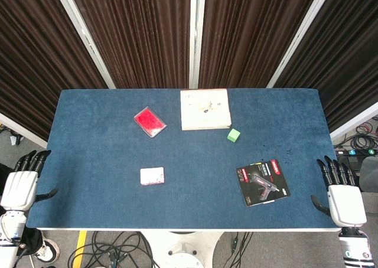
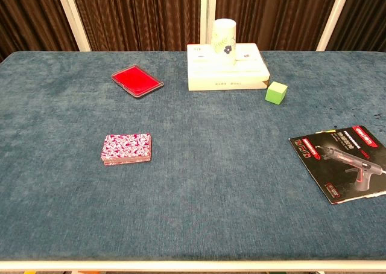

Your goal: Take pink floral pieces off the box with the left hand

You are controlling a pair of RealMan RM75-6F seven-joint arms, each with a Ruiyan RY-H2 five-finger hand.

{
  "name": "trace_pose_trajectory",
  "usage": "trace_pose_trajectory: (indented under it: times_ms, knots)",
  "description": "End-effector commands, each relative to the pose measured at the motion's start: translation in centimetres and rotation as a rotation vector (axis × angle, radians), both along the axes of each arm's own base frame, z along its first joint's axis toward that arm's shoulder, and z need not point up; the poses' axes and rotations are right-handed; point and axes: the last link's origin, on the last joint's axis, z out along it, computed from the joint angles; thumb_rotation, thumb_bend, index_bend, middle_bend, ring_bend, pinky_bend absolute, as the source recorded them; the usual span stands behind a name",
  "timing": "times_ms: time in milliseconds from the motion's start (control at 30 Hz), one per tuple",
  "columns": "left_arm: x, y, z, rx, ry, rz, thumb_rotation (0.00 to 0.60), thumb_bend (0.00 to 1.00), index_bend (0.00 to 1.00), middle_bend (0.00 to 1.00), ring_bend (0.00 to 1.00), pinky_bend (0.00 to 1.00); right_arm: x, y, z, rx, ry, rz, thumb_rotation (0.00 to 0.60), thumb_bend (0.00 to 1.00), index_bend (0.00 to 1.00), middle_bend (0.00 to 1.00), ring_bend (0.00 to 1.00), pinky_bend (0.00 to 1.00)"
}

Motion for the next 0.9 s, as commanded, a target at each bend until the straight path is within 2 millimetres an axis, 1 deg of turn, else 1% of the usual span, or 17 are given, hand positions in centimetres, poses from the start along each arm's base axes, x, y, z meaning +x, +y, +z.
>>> trace_pose_trajectory:
  times_ms: [33, 200, 467, 700, 900]
  knots:
    - [0.1, 0.1, 0.1, 0.002, 0.003, -0.004, 0.6, 0.0, 0.08, 0.11, 0.06, 0.12, -0.1, 0.0, 0.0, -0.002, -0.005, -0.003, 0.6, 0.14, 0.0, 0.0, 0.0, 0.0]
    - [0.2, 0.0, 0.2, -0.003, 0.004, -0.006, 0.6, 0.0, 0.08, 0.11, 0.06, 0.12, -0.3, -0.1, -0.2, 0.006, -0.009, -0.01, 0.6, 0.14, 0.0, 0.0, 0.0, 0.0]
    - [0.4, 0.4, 0.1, -0.01, 0.021, -0.015, 0.6, 0.0, 0.08, 0.11, 0.06, 0.12, -0.2, -0.4, 0.2, -0.014, -0.021, -0.009, 0.6, 0.14, 0.0, 0.0, 0.0, 0.0]
    - [0.5, 0.4, -0.4, -0.03, -0.016, -0.02, 0.6, 0.0, 0.08, 0.11, 0.06, 0.12, -0.4, -0.1, 0.4, -0.006, -0.008, -0.013, 0.6, 0.14, 0.0, 0.0, 0.0, 0.0]
    - [1.6, 1.1, -1.0, -0.058, -0.009, -0.06, 0.6, 0.0, 0.08, 0.11, 0.06, 0.12, -0.1, -0.2, 0.9, -0.027, -0.013, -0.006, 0.6, 0.14, 0.0, 0.0, 0.0, 0.0]
